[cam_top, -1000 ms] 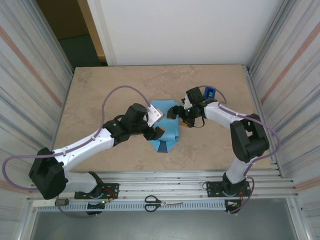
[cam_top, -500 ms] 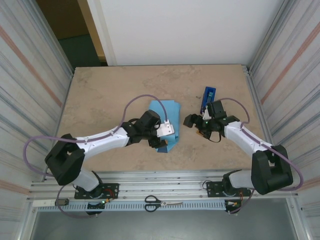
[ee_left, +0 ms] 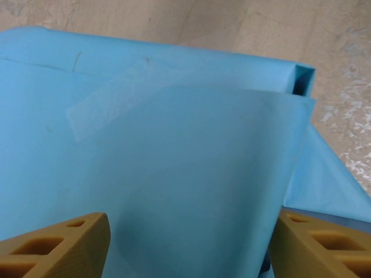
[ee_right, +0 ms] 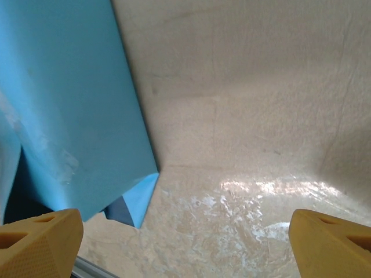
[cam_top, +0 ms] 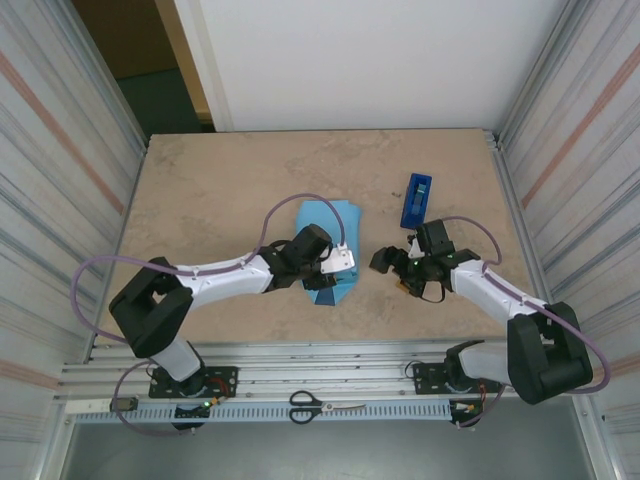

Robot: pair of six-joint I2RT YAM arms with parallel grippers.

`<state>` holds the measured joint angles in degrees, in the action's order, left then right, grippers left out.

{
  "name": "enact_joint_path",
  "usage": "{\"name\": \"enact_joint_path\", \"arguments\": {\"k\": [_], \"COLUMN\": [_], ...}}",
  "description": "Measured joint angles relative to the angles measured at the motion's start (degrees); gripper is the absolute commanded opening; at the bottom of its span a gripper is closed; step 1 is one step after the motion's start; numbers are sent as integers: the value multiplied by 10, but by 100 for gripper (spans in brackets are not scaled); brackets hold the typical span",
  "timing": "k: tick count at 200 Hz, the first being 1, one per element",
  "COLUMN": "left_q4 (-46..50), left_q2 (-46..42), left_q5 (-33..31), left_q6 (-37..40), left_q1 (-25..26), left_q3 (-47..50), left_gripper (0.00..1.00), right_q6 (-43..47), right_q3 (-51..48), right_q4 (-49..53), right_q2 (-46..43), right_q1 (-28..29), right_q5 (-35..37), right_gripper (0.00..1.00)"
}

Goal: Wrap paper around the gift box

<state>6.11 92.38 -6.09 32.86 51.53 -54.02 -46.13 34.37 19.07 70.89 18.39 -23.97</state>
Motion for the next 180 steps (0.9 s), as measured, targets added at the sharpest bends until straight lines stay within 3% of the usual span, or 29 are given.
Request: {"name": "enact_joint_path", "arguments": {"k": [64,111,137,151,180], "left_q4": [3,14,13,17,32], "left_q2": [-8,-85,-125,-132,-115], "left_q5": [10,90,146,173,243], "left_q6": [7,-14,-90,-158,-329], "left_q1": [14,-2,-62,-118,-245], "left_q3": [0,5,5,2,-11], "left_gripper": [70,68,72,78,79], "right_q6": [-15,-29,-34,-34,-31], "right_q3": [-12,-12,-12,-12,21], "right_q4": [-14,-30,-41,-48,-52], "right_q2": [-3,-1,-1,-5,3], "right_q1": [16,35,52,60,57], "right_q5": [0,2,9,11,12], "right_gripper": [91,88,89,91,93]}}
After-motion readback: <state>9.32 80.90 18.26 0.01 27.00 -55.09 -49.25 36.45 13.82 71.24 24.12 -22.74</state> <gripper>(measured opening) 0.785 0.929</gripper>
